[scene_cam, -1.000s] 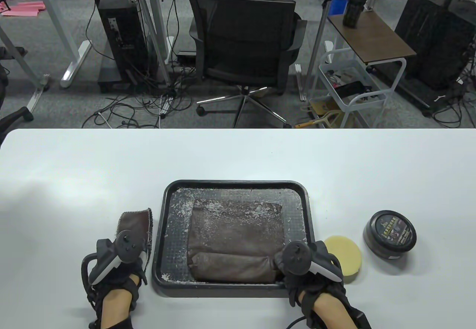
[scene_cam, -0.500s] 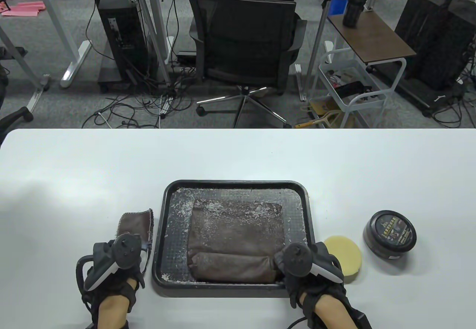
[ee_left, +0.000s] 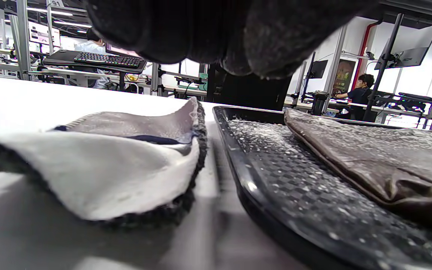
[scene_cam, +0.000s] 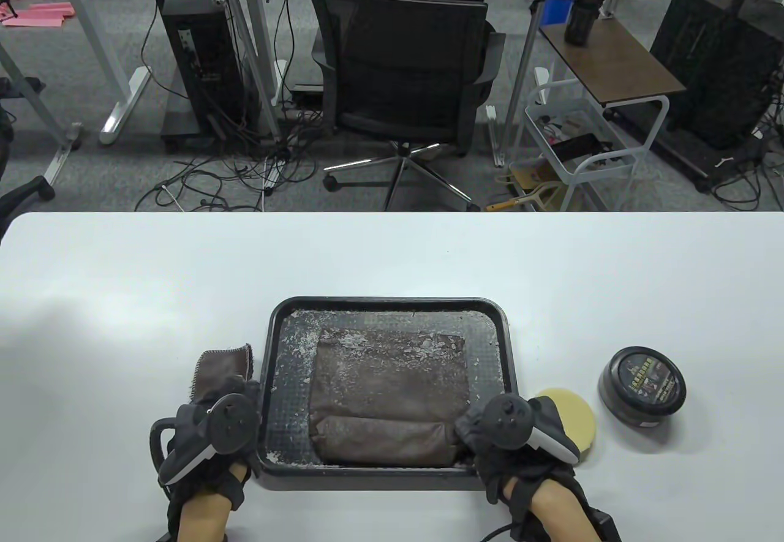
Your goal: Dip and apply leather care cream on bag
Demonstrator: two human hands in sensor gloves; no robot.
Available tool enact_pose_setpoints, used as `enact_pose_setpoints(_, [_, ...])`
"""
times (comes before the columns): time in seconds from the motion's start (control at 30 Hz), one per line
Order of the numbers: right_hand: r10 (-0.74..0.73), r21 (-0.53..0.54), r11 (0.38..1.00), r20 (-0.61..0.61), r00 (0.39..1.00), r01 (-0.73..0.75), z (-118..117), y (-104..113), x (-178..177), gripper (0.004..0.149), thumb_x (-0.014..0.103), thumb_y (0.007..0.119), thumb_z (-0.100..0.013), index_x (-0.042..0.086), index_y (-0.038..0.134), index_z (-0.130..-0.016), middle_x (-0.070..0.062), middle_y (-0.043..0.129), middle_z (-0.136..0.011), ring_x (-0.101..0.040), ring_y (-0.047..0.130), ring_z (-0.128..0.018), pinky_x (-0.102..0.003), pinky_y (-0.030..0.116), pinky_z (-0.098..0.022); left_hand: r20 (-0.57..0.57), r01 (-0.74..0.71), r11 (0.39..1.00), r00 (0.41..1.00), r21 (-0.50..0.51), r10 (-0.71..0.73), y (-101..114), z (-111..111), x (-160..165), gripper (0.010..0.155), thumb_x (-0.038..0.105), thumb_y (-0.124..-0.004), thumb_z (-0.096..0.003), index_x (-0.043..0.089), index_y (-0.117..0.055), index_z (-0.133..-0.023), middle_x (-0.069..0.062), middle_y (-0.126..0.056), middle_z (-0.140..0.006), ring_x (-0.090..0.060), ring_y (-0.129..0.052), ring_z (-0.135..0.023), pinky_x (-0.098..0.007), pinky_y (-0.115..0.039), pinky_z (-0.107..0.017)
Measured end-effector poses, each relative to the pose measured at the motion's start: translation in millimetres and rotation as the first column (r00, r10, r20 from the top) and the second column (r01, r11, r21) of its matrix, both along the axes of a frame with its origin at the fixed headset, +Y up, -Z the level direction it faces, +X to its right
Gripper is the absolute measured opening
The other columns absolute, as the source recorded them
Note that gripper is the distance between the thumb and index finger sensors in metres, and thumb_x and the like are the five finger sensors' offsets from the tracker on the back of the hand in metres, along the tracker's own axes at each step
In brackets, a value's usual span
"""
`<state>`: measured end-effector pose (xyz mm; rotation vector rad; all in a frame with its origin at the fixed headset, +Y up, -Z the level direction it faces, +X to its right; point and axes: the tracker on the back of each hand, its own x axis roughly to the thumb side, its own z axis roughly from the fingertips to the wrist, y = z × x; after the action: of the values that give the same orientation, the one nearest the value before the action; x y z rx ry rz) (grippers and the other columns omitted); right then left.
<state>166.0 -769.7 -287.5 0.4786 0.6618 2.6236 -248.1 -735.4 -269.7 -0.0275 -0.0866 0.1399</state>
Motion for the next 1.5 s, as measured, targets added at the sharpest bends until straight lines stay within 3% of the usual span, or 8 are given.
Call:
enact_pose_setpoints(0.33, [-0.005, 0.018, 1.0, -0.003, 1.0, 0.005, -1, 1, 2, 0.058, 0.015, 0.072, -0.043, 0.012, 0.064, -0.1, -0.018, 0.054, -0.105, -0.041, 0.051, -0.093, -0.058, 0.048, -0.064, 0.015, -0.014, 1.0, 1.0, 0.016, 0.014, 0, 0, 0, 0.055, 0.031, -0.085, -0.0458, 0.014, -0.08, -0.098, -0.012, -0.069, -0.1, -0.041, -0.076, -0.081, -0.049, -0.072, -0.057])
enact_pose_setpoints(0.53, [-0.177, 0.146, 0.974, 0.003, 0.984, 0.175, -1, 21, 12, 0.057, 0.018, 0.072, -0.044, 0.007, 0.068, -0.099, -0.028, 0.068, -0.1, -0.05, 0.068, -0.086, -0.063, 0.061, -0.057, 0.043, -0.004, 0.998, 0.999, 0.055, 0.002, 3, 1, 8, 0.055, 0.032, -0.084, -0.0463, 0.013, -0.08, -0.098, -0.013, -0.069, -0.1, -0.041, -0.076, -0.081, -0.05, -0.072, -0.057])
enact_pose_setpoints(0.77, [-0.44, 0.531, 0.77, 0.042, 0.897, 0.353, 0, 77, 63, 0.057, 0.029, 0.08, -0.045, 0.006, 0.075, -0.097, -0.029, 0.077, -0.098, -0.051, 0.076, -0.083, -0.064, 0.066, -0.055, 0.089, 0.004, 0.991, 0.996, 0.135, -0.016, 11, 5, 26, 0.055, 0.034, -0.084, -0.0467, 0.013, -0.08, -0.098, -0.013, -0.07, -0.1, -0.041, -0.077, -0.08, -0.049, -0.072, -0.057])
enact_pose_setpoints(0.93, [-0.489, 0.737, 0.653, 0.233, 0.841, 0.175, -5, 77, 124, 0.064, 0.032, 0.084, -0.045, 0.007, 0.069, -0.102, -0.028, 0.069, -0.104, -0.052, 0.065, -0.091, -0.068, 0.055, -0.062, 0.114, 0.001, 0.984, 0.993, 0.179, -0.021, 15, 7, 34, 0.055, 0.034, -0.084, -0.0468, 0.013, -0.081, -0.098, -0.014, -0.07, -0.099, -0.041, -0.078, -0.08, -0.049, -0.073, -0.056])
enact_pose_setpoints(1.13, [-0.422, 0.678, 0.731, 0.538, 0.73, -0.078, -13, 46, 182, 0.077, 0.039, 0.088, -0.044, 0.012, 0.054, -0.108, -0.022, 0.051, -0.113, -0.052, 0.043, -0.101, -0.073, 0.038, -0.067, 0.13, 0.0, 0.985, 0.991, 0.173, -0.023, 15, 7, 37, 0.055, 0.035, -0.083, -0.0472, 0.013, -0.081, -0.098, -0.013, -0.07, -0.099, -0.041, -0.078, -0.08, -0.049, -0.073, -0.056])
enact_pose_setpoints(1.2, [-0.388, 0.575, 0.814, 0.646, 0.658, -0.084, -17, 31, 198, 0.082, 0.043, 0.088, -0.044, 0.013, 0.049, -0.11, -0.021, 0.042, -0.116, -0.053, 0.031, -0.102, -0.075, 0.03, -0.066, 0.131, -0.003, 0.985, 0.991, 0.171, -0.019, 15, 7, 37, 0.055, 0.035, -0.083, -0.0474, 0.013, -0.081, -0.098, -0.014, -0.07, -0.099, -0.041, -0.078, -0.08, -0.049, -0.073, -0.056])
enact_pose_setpoints(1.33, [-0.329, 0.46, 0.884, 0.736, 0.592, -0.081, -18, 22, 211, 0.094, 0.051, 0.088, -0.041, 0.015, 0.036, -0.112, -0.021, 0.023, -0.117, -0.053, 0.014, -0.101, -0.075, 0.02, -0.065, 0.129, -0.01, 0.986, 0.992, 0.166, -0.011, 15, 7, 36, 0.055, 0.036, -0.083, -0.0475, 0.013, -0.081, -0.098, -0.014, -0.071, -0.099, -0.041, -0.078, -0.08, -0.049, -0.073, -0.056])
enact_pose_setpoints(1.5, [-0.297, 0.425, 0.901, 0.749, 0.592, -0.086, -23, 21, 216, 0.103, 0.055, 0.091, -0.037, 0.015, 0.033, -0.112, -0.022, 0.021, -0.118, -0.055, 0.013, -0.101, -0.077, 0.019, -0.065, 0.13, -0.017, 0.987, 0.991, 0.162, -0.005, 16, 7, 35, 0.055, 0.036, -0.083, -0.0476, 0.012, -0.081, -0.098, -0.014, -0.071, -0.099, -0.041, -0.078, -0.08, -0.05, -0.073, -0.056])
